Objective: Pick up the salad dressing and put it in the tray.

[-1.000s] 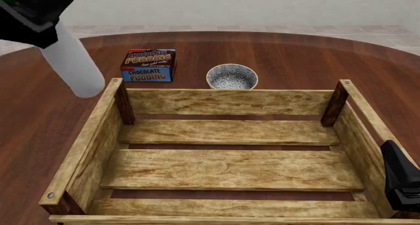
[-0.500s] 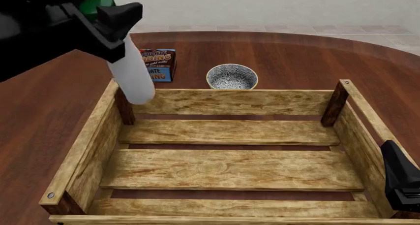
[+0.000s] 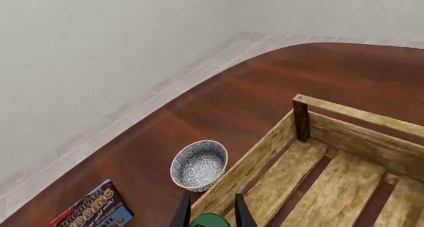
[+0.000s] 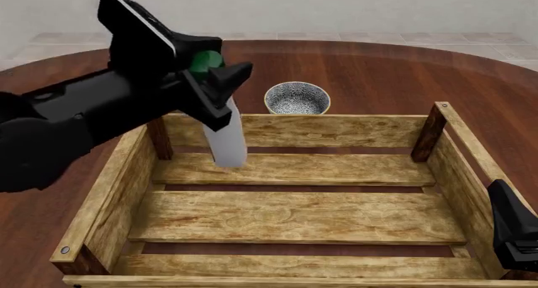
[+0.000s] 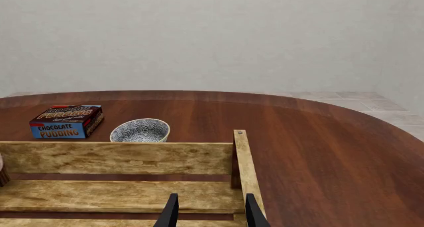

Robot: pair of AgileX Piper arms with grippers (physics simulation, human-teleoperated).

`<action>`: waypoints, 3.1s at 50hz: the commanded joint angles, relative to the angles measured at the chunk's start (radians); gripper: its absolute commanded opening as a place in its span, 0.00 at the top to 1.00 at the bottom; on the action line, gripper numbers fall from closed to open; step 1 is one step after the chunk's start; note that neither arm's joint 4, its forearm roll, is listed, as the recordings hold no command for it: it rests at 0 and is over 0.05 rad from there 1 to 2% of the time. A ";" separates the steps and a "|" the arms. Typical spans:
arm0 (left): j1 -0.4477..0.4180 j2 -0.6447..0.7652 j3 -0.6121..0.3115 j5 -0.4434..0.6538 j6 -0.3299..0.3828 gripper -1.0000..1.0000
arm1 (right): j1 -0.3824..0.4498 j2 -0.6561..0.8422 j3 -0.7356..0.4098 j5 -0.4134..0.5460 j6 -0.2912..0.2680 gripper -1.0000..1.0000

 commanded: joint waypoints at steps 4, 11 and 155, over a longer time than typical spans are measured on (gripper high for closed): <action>-0.080 0.088 0.038 -0.083 0.006 1.00 | 0.000 0.000 0.000 0.000 0.000 0.00; -0.106 0.169 0.049 -0.134 0.006 1.00 | 0.000 0.000 0.000 0.000 0.000 0.00; -0.139 0.369 0.118 -0.335 0.012 0.00 | 0.000 0.000 0.000 0.000 0.000 0.00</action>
